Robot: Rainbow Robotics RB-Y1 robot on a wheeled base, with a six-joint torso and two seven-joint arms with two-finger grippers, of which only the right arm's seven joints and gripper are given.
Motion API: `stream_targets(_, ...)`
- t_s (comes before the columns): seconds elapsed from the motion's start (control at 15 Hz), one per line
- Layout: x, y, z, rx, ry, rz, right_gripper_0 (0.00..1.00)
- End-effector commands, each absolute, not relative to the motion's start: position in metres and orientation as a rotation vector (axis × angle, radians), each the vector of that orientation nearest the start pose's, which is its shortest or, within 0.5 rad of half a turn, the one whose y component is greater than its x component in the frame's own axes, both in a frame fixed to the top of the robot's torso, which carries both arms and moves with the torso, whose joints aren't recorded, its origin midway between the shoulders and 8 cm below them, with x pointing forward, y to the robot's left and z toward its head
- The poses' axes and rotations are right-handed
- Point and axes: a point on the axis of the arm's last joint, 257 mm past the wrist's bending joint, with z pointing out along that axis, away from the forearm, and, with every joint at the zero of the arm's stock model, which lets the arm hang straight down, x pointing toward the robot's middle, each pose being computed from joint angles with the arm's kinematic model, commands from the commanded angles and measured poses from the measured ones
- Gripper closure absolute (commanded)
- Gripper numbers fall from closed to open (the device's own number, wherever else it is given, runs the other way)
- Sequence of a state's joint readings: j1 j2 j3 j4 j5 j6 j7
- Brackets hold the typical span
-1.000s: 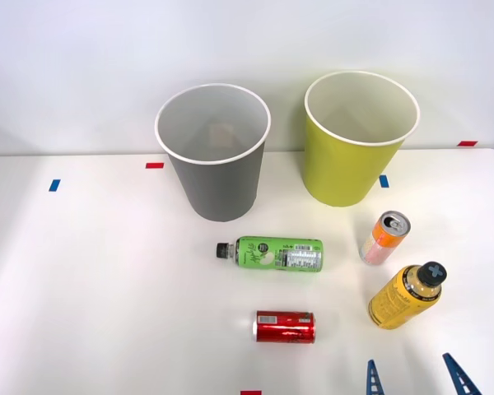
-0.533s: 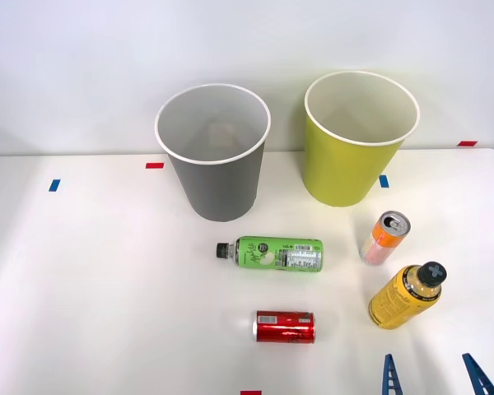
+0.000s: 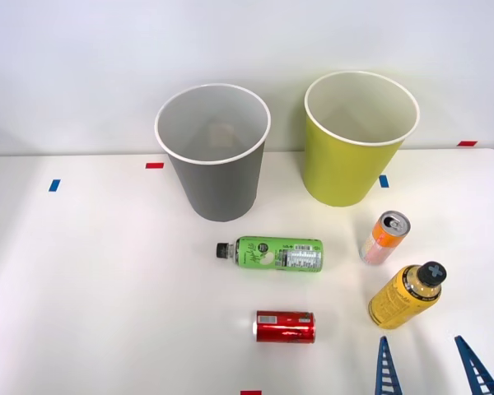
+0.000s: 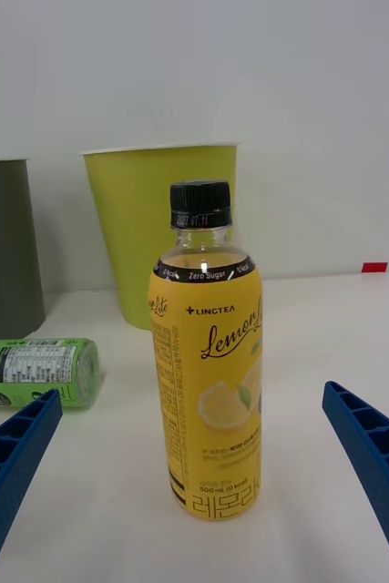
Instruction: Put cans in the gray bin, plastic bottles in the light green bin
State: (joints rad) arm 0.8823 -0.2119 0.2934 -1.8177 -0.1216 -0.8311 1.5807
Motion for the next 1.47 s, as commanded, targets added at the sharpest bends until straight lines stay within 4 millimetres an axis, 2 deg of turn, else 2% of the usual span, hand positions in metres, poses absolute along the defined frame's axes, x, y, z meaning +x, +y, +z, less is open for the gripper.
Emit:
stream_targets(0.07,0.269,-0.234,-0.241,0.041,1.358,0.043,0.00)
stream_targets(0.53,0.293,-0.240,-0.241,0.070,1.365,0.024,0.00)
stream_targets(1.07,0.336,-0.241,-0.231,0.058,1.353,0.027,0.00)
stream_targets(1.47,0.345,-0.241,-0.233,0.056,1.368,0.040,0.00)
